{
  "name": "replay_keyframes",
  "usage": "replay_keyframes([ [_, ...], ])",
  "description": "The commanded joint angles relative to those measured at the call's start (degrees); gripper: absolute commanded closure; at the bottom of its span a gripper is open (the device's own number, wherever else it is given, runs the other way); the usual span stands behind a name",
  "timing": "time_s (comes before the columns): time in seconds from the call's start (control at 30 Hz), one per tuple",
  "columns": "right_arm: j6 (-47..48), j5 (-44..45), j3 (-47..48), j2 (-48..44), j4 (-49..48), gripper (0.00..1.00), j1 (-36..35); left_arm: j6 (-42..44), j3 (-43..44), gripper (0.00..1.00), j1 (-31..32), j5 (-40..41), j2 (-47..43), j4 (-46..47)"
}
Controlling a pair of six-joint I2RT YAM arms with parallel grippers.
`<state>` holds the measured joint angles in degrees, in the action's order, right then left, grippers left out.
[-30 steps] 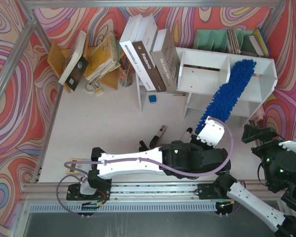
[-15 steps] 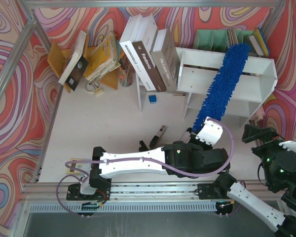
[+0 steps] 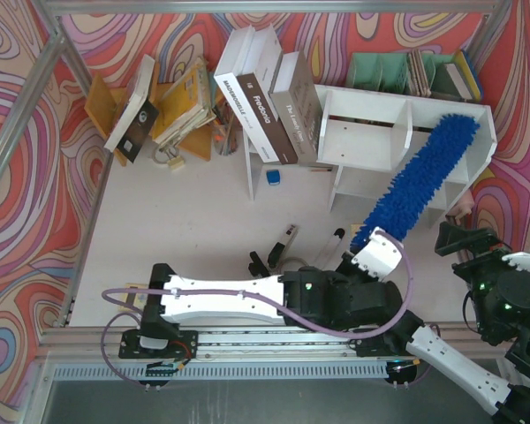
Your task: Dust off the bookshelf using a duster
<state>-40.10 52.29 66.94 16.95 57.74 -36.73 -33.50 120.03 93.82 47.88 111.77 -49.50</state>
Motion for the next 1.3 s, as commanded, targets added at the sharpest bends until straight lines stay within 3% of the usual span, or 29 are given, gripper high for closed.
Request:
replay_keyframes([
  [0.0,1.9,1.1,2.6,1.0,-2.0,0.01,0.1,7.1,-11.3,1.0,1.5,1.6,-8.4,11.7],
  [0.17,3.3,0.7,3.9,2.1,-3.1,0.01,0.1,9.6,-24.1,1.0,1.9,1.1,-17.4,20.2],
  [0.3,4.2,0.4,3.5,2.6,-4.2,0.01,0.1,11.0,-31.8,1.0,2.0,-0.1,-21.7,21.9],
  [0.53,7.7,0.6,-1.0,1.7,-8.9,0.01,0.1,13.7,-46.1,1.0,2.1,-7.8,-30.1,28.3],
  [0.7,11.6,1.9,-4.5,0.8,-14.0,0.01,0.1,21.2,-53.7,1.0,2.1,-13.3,-34.8,34.2],
  [0.83,13.7,4.3,-5.3,2.5,-16.5,0.01,0.1,28.8,-54.5,1.0,0.6,-19.0,-35.9,36.5],
  [1.0,17.6,8.1,-2.8,4.7,-19.3,0.01,0.0,33.3,-53.1,1.0,-7.3,-31.7,-36.3,35.8],
  [1.27,20.7,9.2,-5.3,5.4,-22.7,0.01,-0.5,39.7,-44.9,1.0,-17.4,-44.9,-29.2,34.4],
])
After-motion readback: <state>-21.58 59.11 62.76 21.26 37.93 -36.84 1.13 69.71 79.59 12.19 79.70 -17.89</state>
